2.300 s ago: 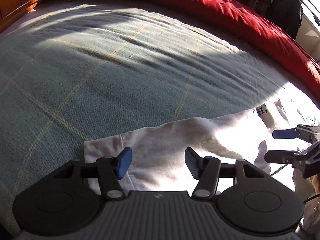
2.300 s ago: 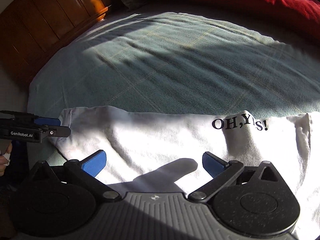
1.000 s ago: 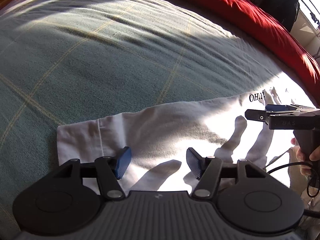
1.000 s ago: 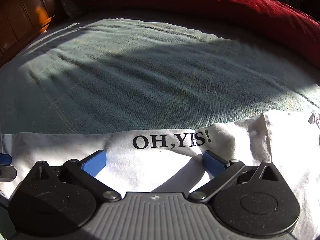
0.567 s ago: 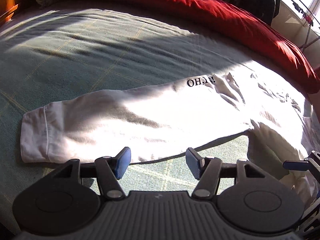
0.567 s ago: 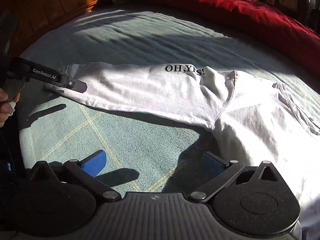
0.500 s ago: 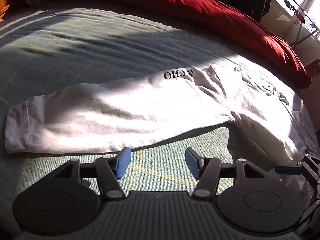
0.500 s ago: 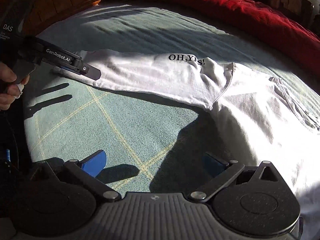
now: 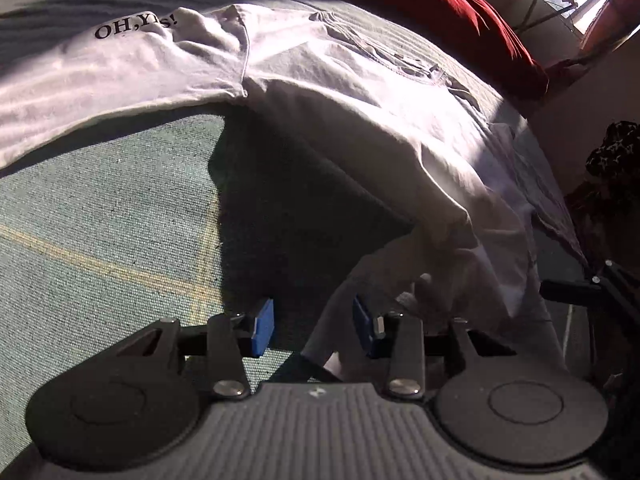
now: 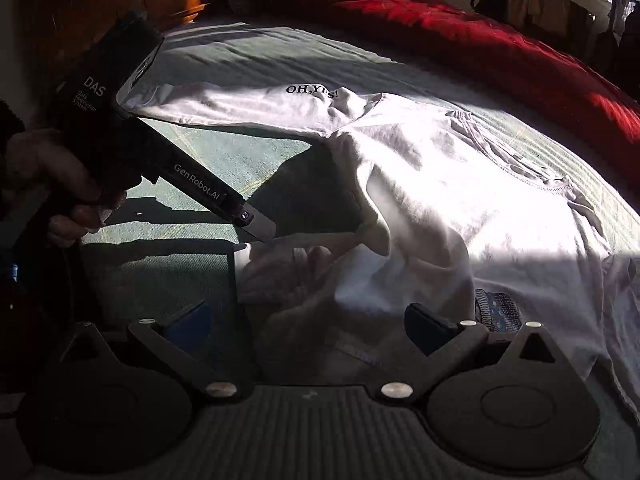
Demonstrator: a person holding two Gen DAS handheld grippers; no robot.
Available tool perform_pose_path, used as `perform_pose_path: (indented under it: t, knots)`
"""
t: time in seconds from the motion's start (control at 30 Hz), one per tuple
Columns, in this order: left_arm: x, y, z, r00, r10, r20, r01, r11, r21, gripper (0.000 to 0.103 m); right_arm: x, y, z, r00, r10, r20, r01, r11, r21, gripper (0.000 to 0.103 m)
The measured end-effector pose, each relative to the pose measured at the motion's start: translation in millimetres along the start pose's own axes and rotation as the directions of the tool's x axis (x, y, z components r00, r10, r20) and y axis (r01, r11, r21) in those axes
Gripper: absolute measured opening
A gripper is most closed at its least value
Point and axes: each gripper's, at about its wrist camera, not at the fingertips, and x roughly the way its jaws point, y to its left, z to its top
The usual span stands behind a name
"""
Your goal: Fold clothes
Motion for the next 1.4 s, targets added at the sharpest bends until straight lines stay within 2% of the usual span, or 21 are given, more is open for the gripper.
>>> perform_pose_path:
  t: [0.07, 0.17, 0.23, 0.27, 0.3, 0.37, 0.4, 0.53, 0.77, 0.97, 1.23, 1.37, 1.4]
  knots:
    - [2, -9, -4, 1.0, 0.0, -0.012, 0.001, 0.999, 0.032, 0.04, -2, -10, -8, 1.0, -0.016, 0.002, 0.016, 0.999, 0.042, 0.103]
    - [7, -29, -17, 0.997, 0.069, -0.024, -0.065, 0.989, 0.132, 0.037, -10, -22, -14, 1.0, -0.017, 0.02, 0.015, 0.994, 0.105, 0.103]
    - [7, -33, -21, 0.996, 0.087, -0.016, -0.084, 0.986, 0.143, 0.034, -13, -27, -17, 1.0, -0.022, 0.021, 0.019, 0.992, 0.124, 0.103]
    - [8, -32, -21, 0.996, 0.092, -0.015, -0.089, 0.988, 0.128, 0.03, -14, -30, -17, 0.999, -0.03, 0.021, 0.027, 0.992, 0.127, 0.103]
    - [8, -32, -20, 0.995, 0.096, -0.014, -0.094, 0.989, 0.112, 0.02, -14, -32, -18, 0.999, -0.039, 0.021, 0.036, 0.991, 0.127, 0.103]
    - [5, -28, -20, 0.996, 0.085, -0.016, -0.084, 0.994, 0.072, 0.006, -15, -36, -18, 0.998, -0.053, 0.022, 0.05, 0.991, 0.128, 0.103]
    - [3, -29, -20, 0.996, 0.086, -0.012, -0.085, 0.994, 0.07, 0.005, -16, -38, -18, 0.998, -0.059, 0.024, 0.055, 0.99, 0.131, 0.103]
    - [-12, -31, -23, 0.996, 0.094, -0.008, -0.094, 0.994, 0.051, 0.004, -22, -46, -19, 0.996, -0.083, 0.032, 0.076, 0.984, 0.163, 0.103]
    - [-70, -14, -34, 0.985, 0.173, 0.006, -0.173, 0.985, -0.024, 0.004, -25, -54, -18, 0.993, -0.115, 0.034, 0.106, 0.975, 0.197, 0.103]
    - [-105, 0, -46, 0.966, 0.256, -0.018, -0.257, 0.964, -0.066, 0.004, -19, -62, -15, 0.994, -0.109, 0.014, 0.102, 0.963, 0.248, 0.103]
    - [-127, 21, -56, 0.938, 0.342, -0.056, -0.346, 0.934, -0.087, 0.004, -14, -73, -13, 0.992, -0.123, -0.012, 0.121, 0.945, 0.304, 0.103]
    - [-124, 39, -51, 0.944, 0.315, -0.101, -0.327, 0.934, -0.143, 0.008, -10, -77, -13, 0.991, -0.13, -0.023, 0.131, 0.939, 0.317, 0.103]
    - [-125, 40, -49, 0.948, 0.306, -0.092, -0.317, 0.936, -0.151, 0.008, -9, -78, -13, 0.991, -0.131, -0.024, 0.132, 0.938, 0.322, 0.103]
